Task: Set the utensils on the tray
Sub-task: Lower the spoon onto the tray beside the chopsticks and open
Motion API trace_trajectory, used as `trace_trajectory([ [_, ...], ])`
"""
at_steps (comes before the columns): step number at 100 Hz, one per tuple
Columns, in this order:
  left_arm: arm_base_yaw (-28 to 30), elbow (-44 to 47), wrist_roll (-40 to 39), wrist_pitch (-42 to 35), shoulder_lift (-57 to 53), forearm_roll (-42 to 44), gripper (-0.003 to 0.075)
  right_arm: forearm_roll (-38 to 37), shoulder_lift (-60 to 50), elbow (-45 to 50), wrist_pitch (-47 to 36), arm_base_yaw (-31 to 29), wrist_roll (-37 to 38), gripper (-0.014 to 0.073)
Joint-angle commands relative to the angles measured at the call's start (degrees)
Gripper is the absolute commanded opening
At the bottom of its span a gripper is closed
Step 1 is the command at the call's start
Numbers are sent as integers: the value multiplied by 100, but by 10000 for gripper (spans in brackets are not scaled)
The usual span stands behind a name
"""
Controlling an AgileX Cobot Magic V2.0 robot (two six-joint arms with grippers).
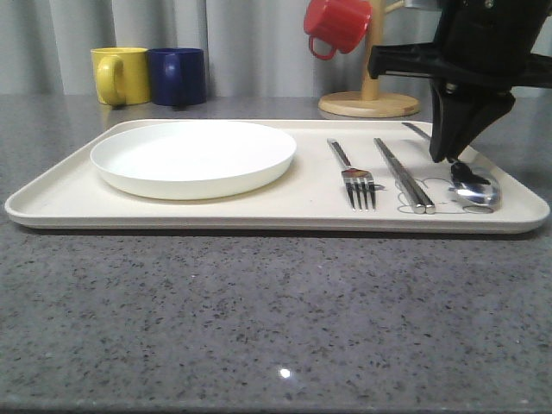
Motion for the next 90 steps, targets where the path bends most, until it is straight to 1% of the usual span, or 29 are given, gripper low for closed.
trace_trajectory([
  [1,-22,-146,3,-425,45,-41,-18,-62,-203,-175,-219,-3,39,-18],
  [10,-22,-146,3,-425,45,-41,-18,-62,-203,-175,-219,-3,83,23],
  [28,-22,-146,3,-425,45,-41,-18,-62,-203,-175,-219,-3,103,181],
  [40,-22,-146,3,-425,45,-41,-18,-62,-203,-175,-219,-3,103,248],
  [66,-22,-146,3,-425,45,-41,-18,-102,-367,-300,-245,-9,103,258],
  [80,-22,-146,3,-425,45,-41,-18,-480,-735,-315,-328,-90,103,258],
  [90,-22,-146,3,-425,45,-41,-18,-726,-1075,-303,-328,-321,38,258],
])
